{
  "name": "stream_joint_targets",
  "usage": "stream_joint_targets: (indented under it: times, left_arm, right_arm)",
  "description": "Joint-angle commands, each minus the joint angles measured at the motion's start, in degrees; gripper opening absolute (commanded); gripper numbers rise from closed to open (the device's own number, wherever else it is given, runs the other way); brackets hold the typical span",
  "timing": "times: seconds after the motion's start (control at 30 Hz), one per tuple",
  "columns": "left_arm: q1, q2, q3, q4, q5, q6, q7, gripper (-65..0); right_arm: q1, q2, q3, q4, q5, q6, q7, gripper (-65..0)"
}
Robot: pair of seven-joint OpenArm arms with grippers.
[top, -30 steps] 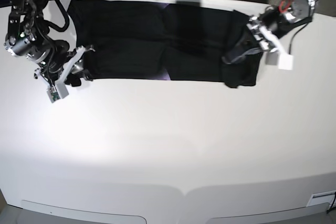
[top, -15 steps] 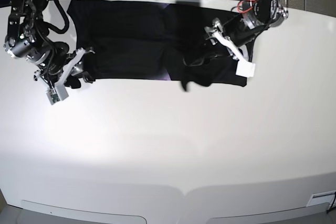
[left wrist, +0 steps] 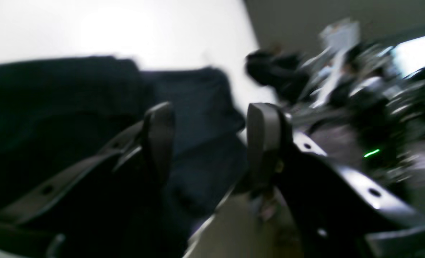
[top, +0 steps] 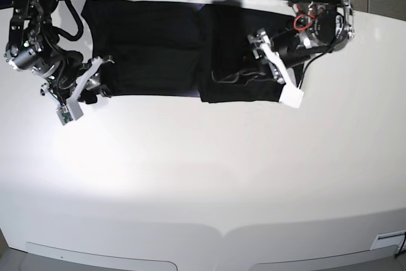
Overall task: Fold the T-shirt properly
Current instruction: 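Fold the strip end held by the left gripper toward the right gripper, then fold the strip end held by the right gripper toward the left gripper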
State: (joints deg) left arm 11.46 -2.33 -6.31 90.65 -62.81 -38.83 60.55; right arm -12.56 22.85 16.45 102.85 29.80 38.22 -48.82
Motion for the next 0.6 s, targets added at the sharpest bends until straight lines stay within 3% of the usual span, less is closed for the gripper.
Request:
stream_joint_targets:
  times: [0.0, 0.1, 0.23, 0.37, 0.57]
  left_arm:
    - [-0.17, -1.31, -0.09, 1.07, -0.48, -0.61, -1.7, -33.2]
    - [0.09, -5.29, -0.09, 1.07, 3.93, -0.59, -8.87, -33.2]
    - [0.09, -9.14, -0.07, 1.07, 11.19, 0.26, -18.1, -33.2]
    - [0.09, -10.78, -0.07, 1.05, 14.43, 1.77, -21.35, -33.2]
    - [0.09, -11.37, -0.07, 1.05, 19.89, 2.45, -21.64, -33.2]
  right_arm:
    - [0.5, 1.14, 0.42, 0.96, 1.79, 0.15, -1.14, -37.2]
    - [0.5, 3.1, 0.42, 0.96, 6.73, 0.15, -9.7, -37.2]
    - [0.46, 7.74, 0.42, 0.61, 14.03, 0.13, -15.39, -37.2]
    - [0.5, 10.82, 0.42, -2.03, 17.4, 0.11, -16.81, -37.2]
    - [0.5, 11.13, 0.42, -13.68, 23.37, -0.07, -16.48, -37.2]
